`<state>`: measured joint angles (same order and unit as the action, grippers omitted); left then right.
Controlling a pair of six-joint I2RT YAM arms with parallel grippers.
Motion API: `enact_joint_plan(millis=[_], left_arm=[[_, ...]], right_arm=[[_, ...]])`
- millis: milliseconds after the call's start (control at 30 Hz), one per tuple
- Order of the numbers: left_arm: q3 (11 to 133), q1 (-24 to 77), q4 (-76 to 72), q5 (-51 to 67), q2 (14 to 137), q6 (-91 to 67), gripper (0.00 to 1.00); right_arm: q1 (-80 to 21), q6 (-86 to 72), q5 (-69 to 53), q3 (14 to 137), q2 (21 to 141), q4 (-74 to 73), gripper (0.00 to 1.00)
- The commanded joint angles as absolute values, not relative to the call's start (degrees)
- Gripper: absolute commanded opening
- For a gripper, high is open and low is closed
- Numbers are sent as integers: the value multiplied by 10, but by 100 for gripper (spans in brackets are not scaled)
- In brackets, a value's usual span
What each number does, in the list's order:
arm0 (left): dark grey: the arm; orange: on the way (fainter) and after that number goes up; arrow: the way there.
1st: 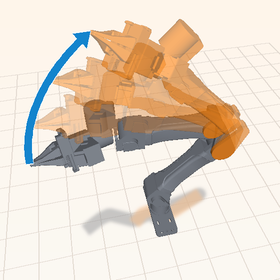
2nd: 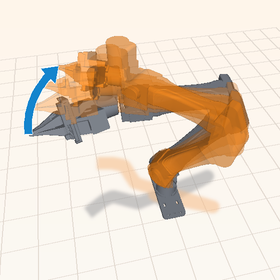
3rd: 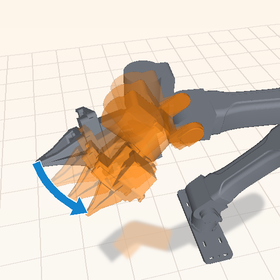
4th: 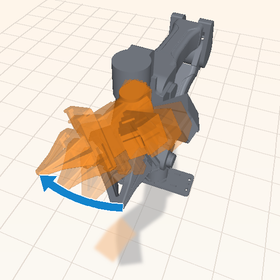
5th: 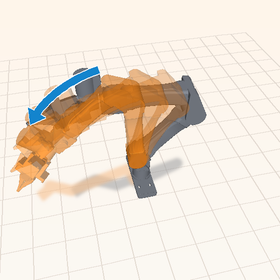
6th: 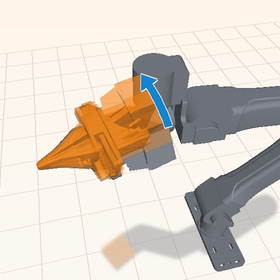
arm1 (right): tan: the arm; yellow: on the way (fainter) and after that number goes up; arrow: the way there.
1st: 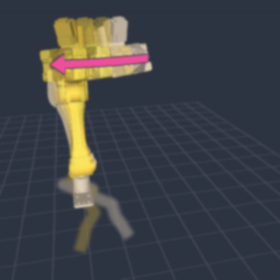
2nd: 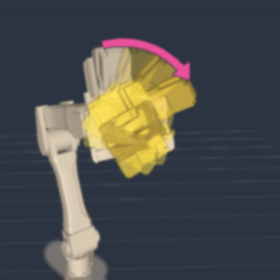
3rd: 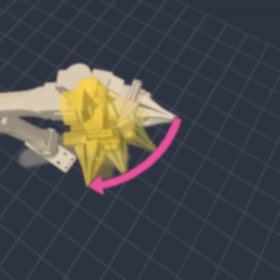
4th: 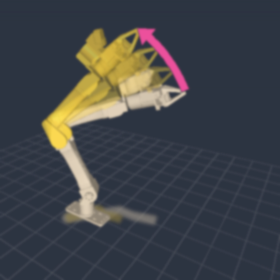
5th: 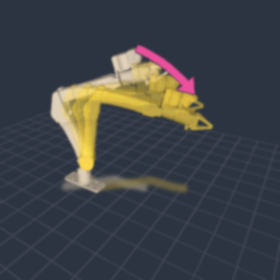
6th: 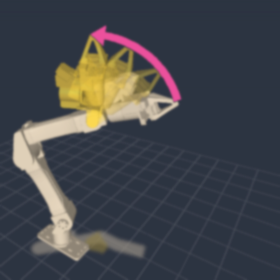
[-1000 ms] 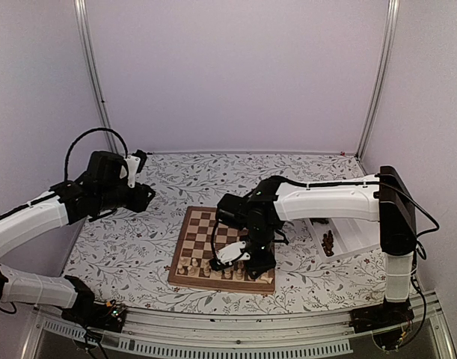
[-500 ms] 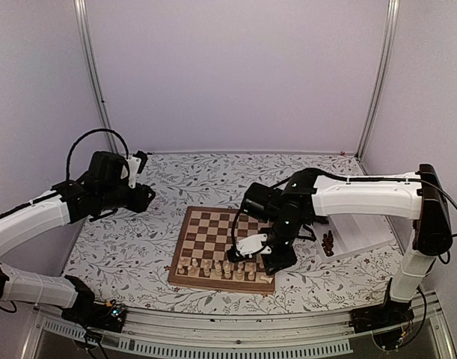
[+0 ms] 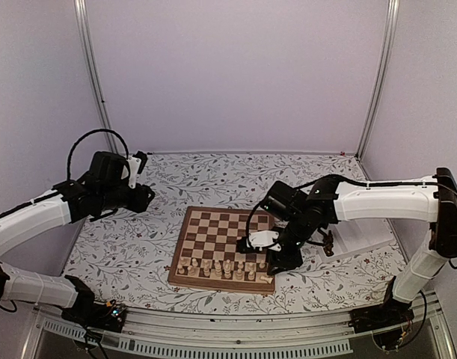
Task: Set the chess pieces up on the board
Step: Pick up the chess piece from the chessboard.
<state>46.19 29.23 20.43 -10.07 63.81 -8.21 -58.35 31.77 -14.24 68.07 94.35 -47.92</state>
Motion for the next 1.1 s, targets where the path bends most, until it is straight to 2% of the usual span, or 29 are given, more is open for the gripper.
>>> enact_joint_plan(millis=[0, 233, 767, 1067], left_arm=[[462, 283, 199, -110, 645, -78, 48], [469, 280, 207, -106, 656, -76, 48], [469, 272, 208, -96, 658, -76, 48], [470, 269, 208, -90, 662, -77, 48]], right_arm=[[-583, 301, -175, 675, 960, -445, 42], [-587, 303, -167, 676, 980, -449, 43], [-602, 302, -111, 653, 1018, -440, 37], [-604, 303, -101, 646, 1020, -436, 28]])
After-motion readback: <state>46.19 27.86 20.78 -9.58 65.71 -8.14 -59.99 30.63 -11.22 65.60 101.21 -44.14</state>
